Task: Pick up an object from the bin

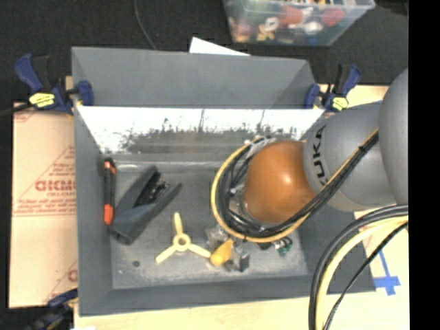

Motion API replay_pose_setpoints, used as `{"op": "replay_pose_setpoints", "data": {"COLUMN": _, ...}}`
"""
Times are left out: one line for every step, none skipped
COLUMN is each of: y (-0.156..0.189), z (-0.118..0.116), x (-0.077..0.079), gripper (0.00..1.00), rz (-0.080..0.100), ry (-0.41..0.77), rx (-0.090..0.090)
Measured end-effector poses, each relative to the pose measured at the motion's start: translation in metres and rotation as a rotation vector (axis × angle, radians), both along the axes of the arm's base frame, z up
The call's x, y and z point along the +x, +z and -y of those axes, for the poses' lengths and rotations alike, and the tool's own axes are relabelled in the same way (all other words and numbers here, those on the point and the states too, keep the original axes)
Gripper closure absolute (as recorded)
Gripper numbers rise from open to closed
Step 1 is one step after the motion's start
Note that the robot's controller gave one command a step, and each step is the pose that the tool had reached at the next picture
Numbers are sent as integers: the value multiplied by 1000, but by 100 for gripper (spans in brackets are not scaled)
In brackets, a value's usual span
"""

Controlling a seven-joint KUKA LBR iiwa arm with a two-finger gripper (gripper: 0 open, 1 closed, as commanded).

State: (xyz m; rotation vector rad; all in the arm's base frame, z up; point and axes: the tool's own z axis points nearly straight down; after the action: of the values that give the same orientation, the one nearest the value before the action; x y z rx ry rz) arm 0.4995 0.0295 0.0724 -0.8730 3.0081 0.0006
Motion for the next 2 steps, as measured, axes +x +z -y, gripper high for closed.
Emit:
{"op": "replay_pose_setpoints", "data": {"y": -1, "z": 1, "x": -2, "gripper": 100, "rz": 0, "ry": -5, "rx": 0}}
{"op": "replay_pose_setpoints", "data": {"y": 24, "z": 2, "x": -3, "gripper": 100, "rz": -5, "ry": -6, "rx": 0}}
